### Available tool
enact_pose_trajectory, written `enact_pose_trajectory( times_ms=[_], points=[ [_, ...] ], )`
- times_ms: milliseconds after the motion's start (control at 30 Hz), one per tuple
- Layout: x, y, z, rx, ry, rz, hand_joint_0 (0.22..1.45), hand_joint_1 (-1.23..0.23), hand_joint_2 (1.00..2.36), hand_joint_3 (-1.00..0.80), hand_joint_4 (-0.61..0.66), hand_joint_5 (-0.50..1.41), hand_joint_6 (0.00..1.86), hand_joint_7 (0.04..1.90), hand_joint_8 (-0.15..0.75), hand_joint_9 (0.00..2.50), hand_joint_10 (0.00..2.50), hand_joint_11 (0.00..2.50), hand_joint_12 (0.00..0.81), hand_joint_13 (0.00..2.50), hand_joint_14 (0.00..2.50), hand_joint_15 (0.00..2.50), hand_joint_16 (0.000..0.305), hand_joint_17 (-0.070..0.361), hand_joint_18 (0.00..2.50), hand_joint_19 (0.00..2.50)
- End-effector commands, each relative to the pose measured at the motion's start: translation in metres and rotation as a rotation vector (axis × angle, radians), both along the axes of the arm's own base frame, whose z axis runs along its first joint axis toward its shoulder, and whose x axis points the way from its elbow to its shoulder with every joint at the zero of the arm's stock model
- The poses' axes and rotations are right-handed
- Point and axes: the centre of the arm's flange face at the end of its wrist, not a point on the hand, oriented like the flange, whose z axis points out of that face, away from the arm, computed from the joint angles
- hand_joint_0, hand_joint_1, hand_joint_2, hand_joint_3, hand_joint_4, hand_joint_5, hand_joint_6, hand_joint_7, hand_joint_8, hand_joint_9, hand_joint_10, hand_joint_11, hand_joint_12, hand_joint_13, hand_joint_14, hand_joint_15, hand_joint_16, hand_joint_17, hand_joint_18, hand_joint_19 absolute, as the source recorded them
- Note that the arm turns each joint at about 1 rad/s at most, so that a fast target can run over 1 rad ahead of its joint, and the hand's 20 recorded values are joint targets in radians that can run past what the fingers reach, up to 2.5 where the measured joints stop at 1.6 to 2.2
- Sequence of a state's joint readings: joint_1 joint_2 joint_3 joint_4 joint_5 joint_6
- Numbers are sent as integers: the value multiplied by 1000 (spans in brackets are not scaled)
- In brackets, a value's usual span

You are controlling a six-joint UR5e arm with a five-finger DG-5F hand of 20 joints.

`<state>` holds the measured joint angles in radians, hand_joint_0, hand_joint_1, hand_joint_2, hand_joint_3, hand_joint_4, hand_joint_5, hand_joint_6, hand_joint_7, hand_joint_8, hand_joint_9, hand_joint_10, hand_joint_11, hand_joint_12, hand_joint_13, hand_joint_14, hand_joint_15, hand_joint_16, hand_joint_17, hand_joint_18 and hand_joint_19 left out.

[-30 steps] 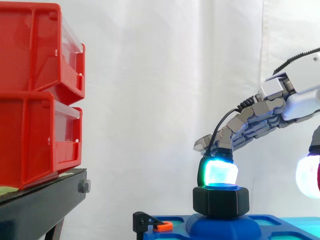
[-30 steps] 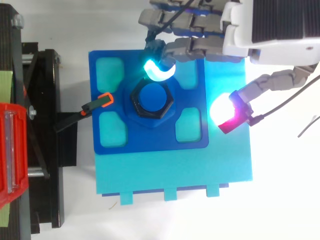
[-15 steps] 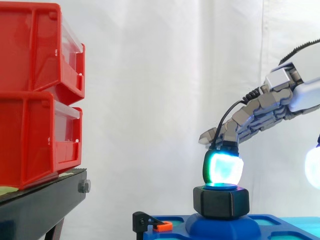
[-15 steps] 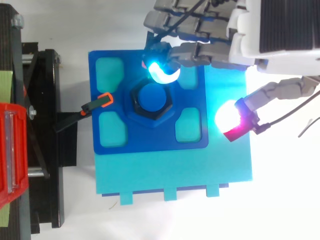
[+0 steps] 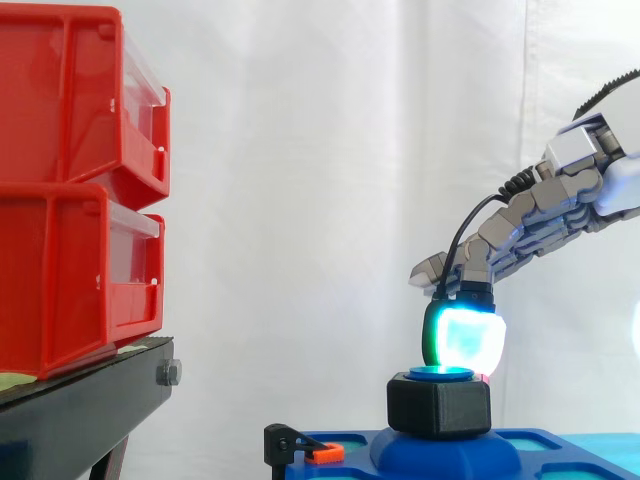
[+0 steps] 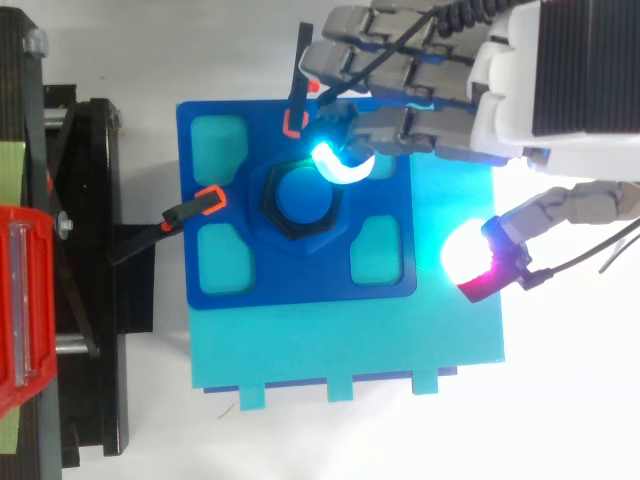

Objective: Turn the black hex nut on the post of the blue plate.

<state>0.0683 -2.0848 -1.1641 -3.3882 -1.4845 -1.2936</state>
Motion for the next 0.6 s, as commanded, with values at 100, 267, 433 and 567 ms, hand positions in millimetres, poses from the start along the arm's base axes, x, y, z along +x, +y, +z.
enact_pose_trajectory(
  times_ms=[100, 267, 433, 567],
  points=[
    [-1, 7, 2, 5, 6, 0, 460, -793, 1000, -500, 108, -293, 502, 674, 141, 0, 0, 0, 302, 0, 0, 0, 41, 92, 21, 101],
    [-2, 10, 3, 3, 12, 0, 462, -790, 1000, -500, 108, -293, 502, 673, 142, 0, 0, 0, 303, 0, 0, 0, 41, 92, 24, 102],
    [-3, 16, 2, 6, 24, -6, 464, -788, 1000, -500, 108, -292, 502, 675, 140, 0, 0, 0, 303, 0, 0, 0, 41, 92, 22, 110],
    [-2, 20, 2, 9, 23, -5, 465, -786, 1000, -500, 108, -292, 502, 672, 140, 0, 0, 0, 302, 0, 0, 0, 41, 92, 22, 109]
  ],
)
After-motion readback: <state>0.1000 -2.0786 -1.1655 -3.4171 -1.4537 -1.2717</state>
